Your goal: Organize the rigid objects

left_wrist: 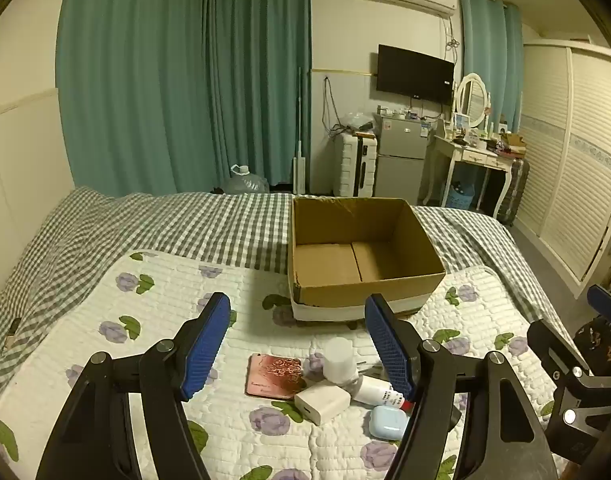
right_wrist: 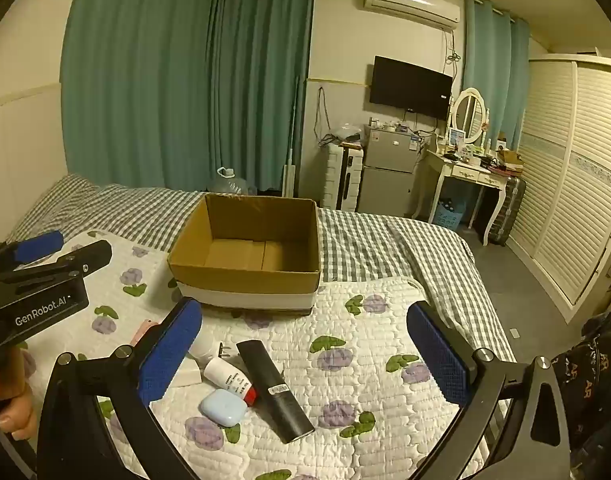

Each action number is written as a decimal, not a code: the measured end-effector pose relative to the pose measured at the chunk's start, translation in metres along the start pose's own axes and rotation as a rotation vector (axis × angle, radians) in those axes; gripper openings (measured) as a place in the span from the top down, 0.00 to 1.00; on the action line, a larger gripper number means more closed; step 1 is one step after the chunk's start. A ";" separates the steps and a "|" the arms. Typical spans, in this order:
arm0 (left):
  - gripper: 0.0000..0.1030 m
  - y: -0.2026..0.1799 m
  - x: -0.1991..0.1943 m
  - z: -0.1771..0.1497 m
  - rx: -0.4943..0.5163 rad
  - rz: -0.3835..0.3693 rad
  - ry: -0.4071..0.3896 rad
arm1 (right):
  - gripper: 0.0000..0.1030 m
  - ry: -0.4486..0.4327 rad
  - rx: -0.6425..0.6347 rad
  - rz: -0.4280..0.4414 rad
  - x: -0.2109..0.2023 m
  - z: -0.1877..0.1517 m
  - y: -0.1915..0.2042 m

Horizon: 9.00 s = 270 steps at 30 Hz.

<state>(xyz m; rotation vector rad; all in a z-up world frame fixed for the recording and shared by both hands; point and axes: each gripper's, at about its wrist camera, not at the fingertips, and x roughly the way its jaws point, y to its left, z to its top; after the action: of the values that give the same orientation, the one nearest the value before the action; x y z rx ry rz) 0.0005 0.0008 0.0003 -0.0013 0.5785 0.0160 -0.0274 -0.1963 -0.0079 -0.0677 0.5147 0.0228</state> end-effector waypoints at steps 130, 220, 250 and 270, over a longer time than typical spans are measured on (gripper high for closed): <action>0.30 -0.009 0.135 -0.091 0.154 -0.230 0.464 | 0.00 0.267 -0.078 0.052 0.117 -0.080 -0.008; 0.50 0.011 0.014 -0.005 0.088 -0.193 -0.001 | 0.81 0.019 0.059 0.177 0.010 -0.006 -0.008; 0.50 -0.029 0.179 0.099 0.067 -0.261 0.015 | 0.81 0.084 -0.070 0.218 0.166 0.076 0.008; 0.47 -0.047 0.272 0.058 0.091 -0.200 0.212 | 0.81 0.255 -0.078 0.237 0.268 0.030 0.002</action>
<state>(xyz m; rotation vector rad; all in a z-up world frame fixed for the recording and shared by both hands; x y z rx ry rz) 0.2601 -0.0421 -0.1002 0.0279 0.7886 -0.2068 0.2207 -0.1907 -0.1143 -0.0862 0.7751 0.2694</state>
